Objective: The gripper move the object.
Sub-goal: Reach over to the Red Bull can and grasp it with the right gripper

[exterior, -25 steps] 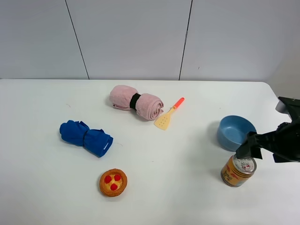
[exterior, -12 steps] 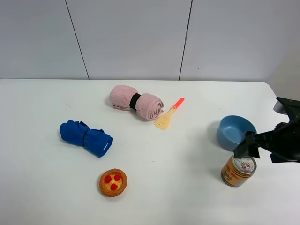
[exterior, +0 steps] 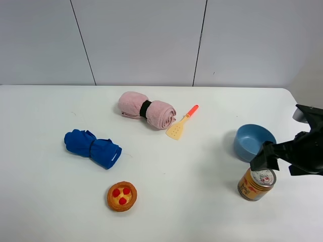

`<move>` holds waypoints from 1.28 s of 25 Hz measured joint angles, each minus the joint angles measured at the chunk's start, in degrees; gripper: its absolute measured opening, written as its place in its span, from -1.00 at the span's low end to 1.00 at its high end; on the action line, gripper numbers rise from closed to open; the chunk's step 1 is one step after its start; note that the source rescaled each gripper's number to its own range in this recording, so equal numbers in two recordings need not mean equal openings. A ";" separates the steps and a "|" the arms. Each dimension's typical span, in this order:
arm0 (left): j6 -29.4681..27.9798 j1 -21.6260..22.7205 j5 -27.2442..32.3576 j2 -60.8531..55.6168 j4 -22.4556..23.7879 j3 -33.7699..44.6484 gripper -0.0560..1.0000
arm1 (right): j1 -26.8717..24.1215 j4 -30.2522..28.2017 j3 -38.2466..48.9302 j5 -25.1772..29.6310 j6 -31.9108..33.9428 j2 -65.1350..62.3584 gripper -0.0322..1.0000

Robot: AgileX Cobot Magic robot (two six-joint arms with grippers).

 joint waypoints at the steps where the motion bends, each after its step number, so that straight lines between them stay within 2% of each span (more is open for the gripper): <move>1: 0.00 0.00 0.00 0.00 0.00 0.00 1.00 | 0.00 -0.05 -0.49 0.39 0.00 0.56 1.00; 6: 0.00 0.00 0.00 0.00 0.00 0.00 1.00 | 1.61 -2.72 -1.93 0.60 0.18 3.14 1.00; 15: 0.00 0.00 0.00 0.00 0.00 0.00 1.00 | 11.85 -9.61 -1.93 -3.59 6.70 11.59 1.00; 25: 0.00 0.00 0.00 0.00 0.00 0.00 1.00 | 13.94 -15.63 -1.93 -6.37 9.76 16.53 0.98; 26: 0.00 0.00 0.00 0.00 0.00 0.00 1.00 | 13.94 -15.98 -1.93 -6.41 9.87 16.77 0.92; 27: 0.00 0.00 0.00 0.00 0.00 0.00 1.00 | 13.94 -16.07 -1.93 -6.41 9.87 17.09 0.78; 30: 0.00 0.00 0.00 0.00 0.00 0.00 1.00 | 13.94 -16.07 -1.93 -6.55 9.96 18.24 0.15; 32: 0.00 0.00 0.00 0.00 0.00 0.00 1.00 | 13.94 -16.07 -1.93 -6.93 10.01 18.82 -0.39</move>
